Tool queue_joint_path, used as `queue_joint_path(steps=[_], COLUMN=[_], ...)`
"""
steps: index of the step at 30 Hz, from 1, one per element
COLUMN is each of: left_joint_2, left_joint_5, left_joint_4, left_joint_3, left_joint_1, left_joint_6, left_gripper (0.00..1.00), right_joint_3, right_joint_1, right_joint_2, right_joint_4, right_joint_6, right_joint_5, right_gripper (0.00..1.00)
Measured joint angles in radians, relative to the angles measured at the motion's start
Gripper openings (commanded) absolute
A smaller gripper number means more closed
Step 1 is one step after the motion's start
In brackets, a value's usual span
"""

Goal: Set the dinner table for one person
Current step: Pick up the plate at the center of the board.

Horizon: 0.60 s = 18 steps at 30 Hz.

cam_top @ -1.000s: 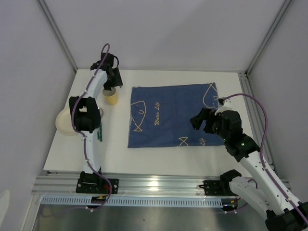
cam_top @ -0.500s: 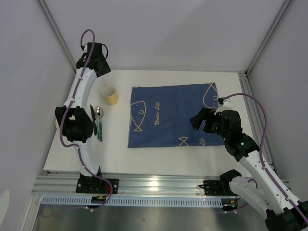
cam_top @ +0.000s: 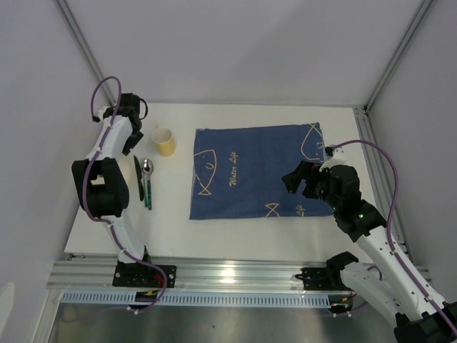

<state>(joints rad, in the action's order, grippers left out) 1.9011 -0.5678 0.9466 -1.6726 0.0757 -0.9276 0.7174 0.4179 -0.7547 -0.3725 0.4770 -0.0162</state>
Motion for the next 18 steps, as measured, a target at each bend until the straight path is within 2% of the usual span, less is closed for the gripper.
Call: queue_joint_path(steps=[6, 13, 18], left_joint_2=[0.013, 0.101, 0.158], left_joint_5=[0.060, 0.224, 0.269], left_joint_4=[-0.002, -0.040, -0.048], left_joint_3=[0.003, 0.005, -0.011], left_joint_1=[0.023, 0.120, 0.154], left_joint_6=[-0.044, -0.040, -0.017], left_gripper=[0.52, 0.47, 0.46], right_joint_3=[0.000, -0.016, -0.045], right_joint_1=[0.000, 0.000, 0.000], right_joint_2=[0.037, 0.110, 0.159], right_joint_4=[-0.018, -0.046, -0.074], right_joint_6=[0.000, 0.007, 0.029], right_joint_5=[0.000, 0.004, 0.027], right_gripper=[0.99, 1.00, 0.99])
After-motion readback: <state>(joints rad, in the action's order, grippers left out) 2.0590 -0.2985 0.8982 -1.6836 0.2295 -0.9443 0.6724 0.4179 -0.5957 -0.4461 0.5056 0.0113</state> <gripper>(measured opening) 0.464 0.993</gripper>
